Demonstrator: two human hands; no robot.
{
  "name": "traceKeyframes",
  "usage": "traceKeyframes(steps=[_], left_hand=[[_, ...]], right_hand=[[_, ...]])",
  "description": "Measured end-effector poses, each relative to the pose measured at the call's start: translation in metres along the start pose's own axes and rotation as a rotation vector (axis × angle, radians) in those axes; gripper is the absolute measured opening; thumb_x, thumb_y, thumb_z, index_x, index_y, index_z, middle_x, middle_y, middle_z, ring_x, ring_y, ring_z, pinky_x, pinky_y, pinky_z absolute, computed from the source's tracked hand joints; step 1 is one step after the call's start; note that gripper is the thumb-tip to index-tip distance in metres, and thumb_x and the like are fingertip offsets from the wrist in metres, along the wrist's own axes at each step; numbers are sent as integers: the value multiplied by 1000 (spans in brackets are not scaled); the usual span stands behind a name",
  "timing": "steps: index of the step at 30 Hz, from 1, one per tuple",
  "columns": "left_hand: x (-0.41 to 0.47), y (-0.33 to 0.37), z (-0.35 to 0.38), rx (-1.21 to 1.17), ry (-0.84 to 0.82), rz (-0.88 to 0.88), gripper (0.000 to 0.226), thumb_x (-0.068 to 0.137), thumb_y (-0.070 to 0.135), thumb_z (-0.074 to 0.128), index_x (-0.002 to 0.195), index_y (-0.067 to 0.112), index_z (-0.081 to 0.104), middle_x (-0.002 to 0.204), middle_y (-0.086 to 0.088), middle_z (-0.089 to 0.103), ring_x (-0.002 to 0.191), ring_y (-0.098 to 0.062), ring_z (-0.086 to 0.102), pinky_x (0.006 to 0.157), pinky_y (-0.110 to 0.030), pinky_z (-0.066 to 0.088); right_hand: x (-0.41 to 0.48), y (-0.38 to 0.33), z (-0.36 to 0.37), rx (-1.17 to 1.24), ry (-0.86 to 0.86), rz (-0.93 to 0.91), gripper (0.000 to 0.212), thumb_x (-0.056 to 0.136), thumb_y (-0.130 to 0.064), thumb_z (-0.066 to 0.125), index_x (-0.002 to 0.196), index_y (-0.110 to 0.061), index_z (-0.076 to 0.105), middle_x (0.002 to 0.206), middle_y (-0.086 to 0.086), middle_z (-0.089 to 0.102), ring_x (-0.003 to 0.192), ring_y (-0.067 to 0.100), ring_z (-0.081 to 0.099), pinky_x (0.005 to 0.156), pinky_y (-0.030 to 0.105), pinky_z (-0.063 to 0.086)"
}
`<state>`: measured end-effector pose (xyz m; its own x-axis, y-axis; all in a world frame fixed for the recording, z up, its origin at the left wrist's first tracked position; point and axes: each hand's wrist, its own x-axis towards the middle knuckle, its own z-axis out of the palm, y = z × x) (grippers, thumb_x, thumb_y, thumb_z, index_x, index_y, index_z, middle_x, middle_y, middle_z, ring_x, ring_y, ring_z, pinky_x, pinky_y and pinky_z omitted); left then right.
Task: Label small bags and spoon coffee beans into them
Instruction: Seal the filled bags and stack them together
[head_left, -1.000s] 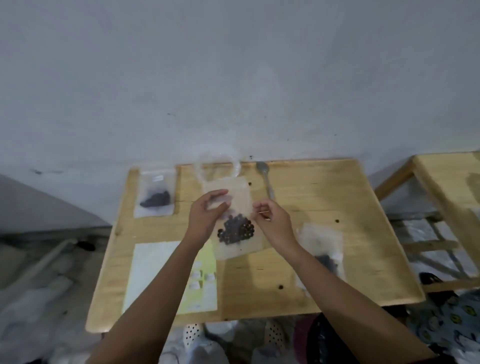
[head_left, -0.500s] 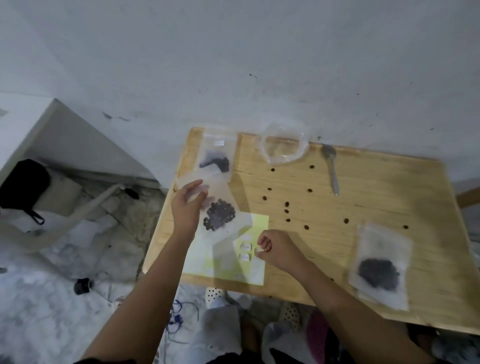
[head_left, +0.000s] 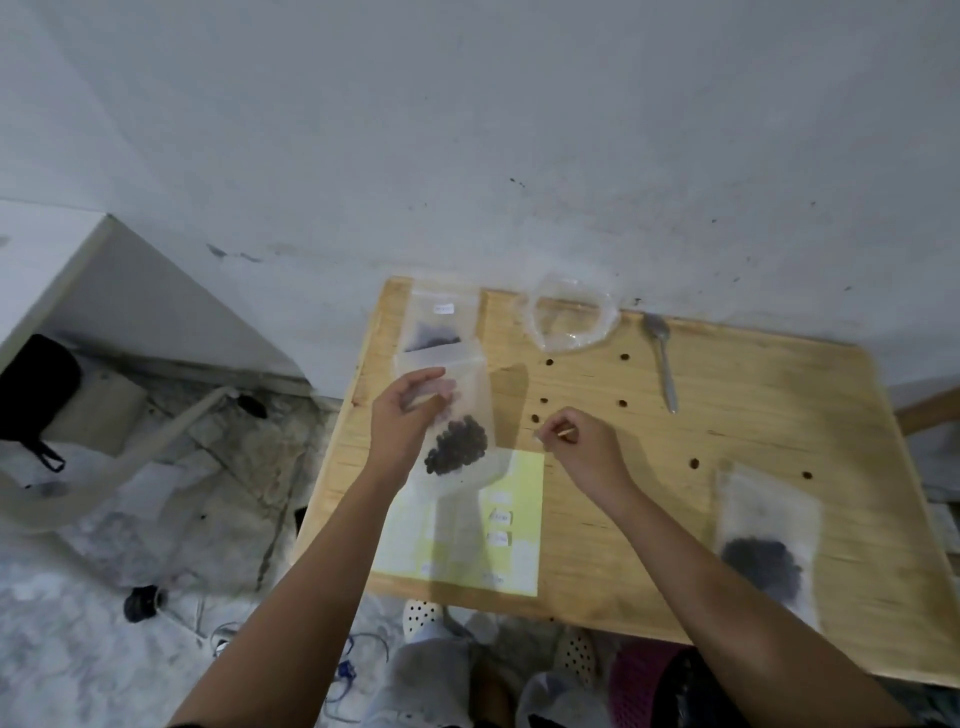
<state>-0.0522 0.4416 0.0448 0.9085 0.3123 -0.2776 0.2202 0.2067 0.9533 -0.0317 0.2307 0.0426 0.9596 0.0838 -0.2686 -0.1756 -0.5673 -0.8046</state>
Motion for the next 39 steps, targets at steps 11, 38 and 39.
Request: traceKeyframes(steps=[11,38,39], left_hand=[[16,45,0,76,-317,48,44,80,-15,60,119,4,60,110,-7,68,92,-12,68,76,-21,54],[45,69,-6,40,-404,65,21,88,7,61,107,7,68,91,-5,74,87,-18,70,75,-24,54],[46,69,-6,45,-387,72,21,87,9,63,106,6,68,91,-7,74,85,-18,70,74,-23,54]], right_hand=[[35,-103,17,80,-31,-163,11,78,-15,75,76,-10,66,62,-3,60,52,5,61,63,23,54],[49,-125,25,257,175,3,60,57,-30,89,96,-20,44,89,7,55,83,19,58,64,28,45],[48,-123,26,293,175,7,59,57,-30,88,96,-20,45,90,8,56,82,19,60,68,31,49]])
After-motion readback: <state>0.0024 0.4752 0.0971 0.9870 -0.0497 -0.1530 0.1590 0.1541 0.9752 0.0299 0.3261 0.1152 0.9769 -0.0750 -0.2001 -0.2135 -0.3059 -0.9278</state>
